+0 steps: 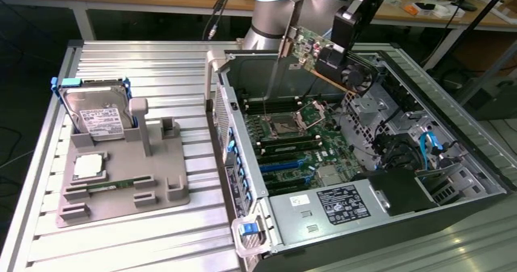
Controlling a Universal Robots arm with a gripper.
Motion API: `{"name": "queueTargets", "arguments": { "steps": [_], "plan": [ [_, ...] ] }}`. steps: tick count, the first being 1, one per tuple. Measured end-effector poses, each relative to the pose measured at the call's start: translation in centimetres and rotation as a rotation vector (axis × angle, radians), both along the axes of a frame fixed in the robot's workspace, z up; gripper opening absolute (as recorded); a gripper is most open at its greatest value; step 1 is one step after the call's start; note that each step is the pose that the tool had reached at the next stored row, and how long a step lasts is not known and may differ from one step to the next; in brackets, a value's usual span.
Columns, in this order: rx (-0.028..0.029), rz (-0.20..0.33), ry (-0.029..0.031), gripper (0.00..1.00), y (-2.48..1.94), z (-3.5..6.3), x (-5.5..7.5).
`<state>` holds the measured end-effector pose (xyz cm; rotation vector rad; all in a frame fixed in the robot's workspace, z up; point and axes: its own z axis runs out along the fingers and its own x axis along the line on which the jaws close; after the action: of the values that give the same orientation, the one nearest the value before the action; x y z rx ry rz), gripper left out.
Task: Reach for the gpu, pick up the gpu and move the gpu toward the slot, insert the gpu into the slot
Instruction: 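Insert the gpu into the slot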
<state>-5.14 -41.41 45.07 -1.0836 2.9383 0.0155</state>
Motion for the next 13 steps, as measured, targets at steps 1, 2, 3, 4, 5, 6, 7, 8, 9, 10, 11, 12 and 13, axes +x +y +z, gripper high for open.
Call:
{"name": "queueTargets", "arguments": {
  "steps": [1,2,3,4,5,6,7,8,9,10,11,12,13],
  "plan": [
    [0.0002,0.013,-0.0001,0.27,0.00,-0.01,0.06],
    [0.0001,0.030,0.0000,0.27,0.00,-0.02,0.14],
    [0.0001,0.042,0.0000,0.27,0.00,-0.03,0.20],
    [0.0000,0.054,0.0000,0.27,0.00,-0.03,0.25],
    [0.0000,0.067,0.0000,0.27,0.00,-0.04,0.30],
    [0.0000,0.078,0.0000,0.27,0.00,-0.05,0.34],
    [0.0000,0.090,0.0000,0.27,0.00,-0.06,0.39],
    [0.0001,0.101,0.0000,0.27,0.00,-0.07,0.42],
    [0.0001,0.111,0.0000,0.27,0.00,-0.09,0.45],
    [0.0001,0.122,0.0000,0.27,0.00,-0.10,0.49],
    [0.0001,0.132,0.0000,0.27,0.00,-0.11,0.51],
    [0.0001,0.144,0.0000,0.27,0.00,-0.12,0.55],
    [0.0000,0.155,0.0000,0.27,0.00,-0.13,0.58]
  ]
}}
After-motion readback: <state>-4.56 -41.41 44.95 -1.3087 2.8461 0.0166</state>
